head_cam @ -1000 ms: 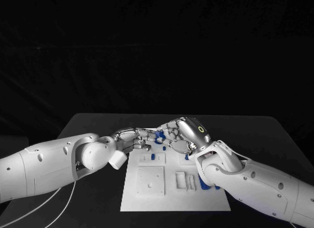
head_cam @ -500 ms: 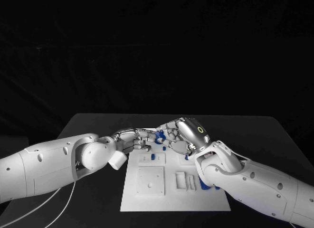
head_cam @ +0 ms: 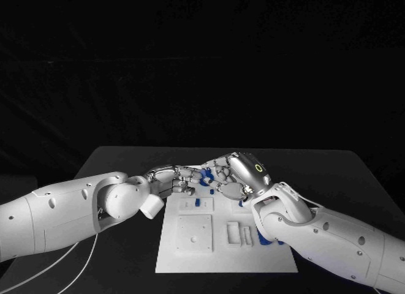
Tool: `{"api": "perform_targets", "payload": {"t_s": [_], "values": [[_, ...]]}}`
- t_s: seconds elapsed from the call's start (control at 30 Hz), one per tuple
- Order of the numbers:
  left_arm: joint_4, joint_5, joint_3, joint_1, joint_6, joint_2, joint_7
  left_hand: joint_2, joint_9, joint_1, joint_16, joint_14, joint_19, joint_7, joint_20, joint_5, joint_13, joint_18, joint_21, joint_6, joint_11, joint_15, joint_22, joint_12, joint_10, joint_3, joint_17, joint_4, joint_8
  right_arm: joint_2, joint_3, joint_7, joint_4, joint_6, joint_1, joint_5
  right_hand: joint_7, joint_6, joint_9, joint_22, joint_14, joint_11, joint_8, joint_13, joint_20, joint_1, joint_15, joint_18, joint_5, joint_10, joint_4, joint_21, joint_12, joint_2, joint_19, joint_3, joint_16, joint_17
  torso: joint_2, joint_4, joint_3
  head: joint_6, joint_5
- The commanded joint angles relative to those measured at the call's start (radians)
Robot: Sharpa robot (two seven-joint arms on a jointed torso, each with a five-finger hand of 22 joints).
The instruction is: Assemble the parts on the task board
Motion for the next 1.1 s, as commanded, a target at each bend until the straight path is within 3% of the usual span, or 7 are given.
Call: {"api": "perform_targets", "payload": {"t_s": [0.03,0.47,0.67,1.1], "values": [[0.005,-0.004,0.001,0.001,0.026,0.004,0.003,0.008,0.073,0.002,0.004,-0.001,-0.003,-0.001,-0.005,-0.001,0.0,-0.011,0.004,0.008,-0.013,-0.003,0.019,0.004,0.049,-0.007,0.001,0.001,0.004,0.003,-0.001,0.023,0.002,0.015,-0.001,0.011,0.0,0.01,0.002,0.077,-0.003,-0.002,0.007,0.002,-0.008,-0.012,-0.007,0.003,0.008,-0.004,0.003,-0.002,-0.003,0.004,0.053,0.008,-0.001,0.002,0.0,0.0007,-0.0005,0.001,0.0],[0.002,-0.011,0.001,0.001,0.018,0.005,-0.003,0.007,0.061,0.004,0.008,-0.002,-0.003,-0.001,-0.005,-0.002,0.001,-0.011,0.007,0.009,-0.014,-0.004,0.019,0.01,0.049,-0.01,0.003,0.002,0.004,0.002,-0.001,0.038,0.004,0.014,-0.001,0.04,-0.002,0.009,0.002,0.077,-0.003,-0.004,0.007,0.004,-0.009,-0.044,-0.008,0.005,0.035,-0.007,0.046,0.0,-0.003,0.014,0.053,0.045,0.003,0.009,0.0,0.0001,-0.0001,0.0,0.0],[0.002,-0.014,0.001,0.001,0.018,0.006,-0.004,0.008,0.055,0.002,0.009,-0.003,-0.004,0.0,-0.004,-0.006,0.001,-0.012,0.006,0.006,-0.014,-0.003,0.018,0.01,0.048,-0.014,0.003,0.005,0.003,0.002,-0.001,0.043,0.003,0.034,-0.001,0.045,-0.002,0.011,0.002,0.079,-0.004,-0.004,0.007,0.005,-0.009,-0.049,-0.008,0.006,0.02,-0.013,0.056,0.001,-0.006,0.017,0.052,0.096,-0.001,0.009,0.0,0.0,-0.0002,0.0,0.0],[0.005,-0.03,0.001,0.001,0.035,0.008,-0.006,0.016,0.02,0.01,0.01,-0.008,0.003,0.0,-0.001,-0.049,0.0,-0.022,-0.022,-0.006,-0.013,-0.001,0.004,-0.002,0.047,-0.07,0.001,0.032,0.004,0.002,-0.001,0.042,0.002,0.046,-0.001,0.046,-0.003,0.015,0.002,0.079,-0.003,-0.004,0.008,0.007,-0.008,-0.056,-0.008,0.006,0.04,-0.011,0.057,0.0,-0.002,0.007,0.052,0.069,-0.002,0.009,0.0,-0.0002,-0.0006,0.001,0.001]]}}
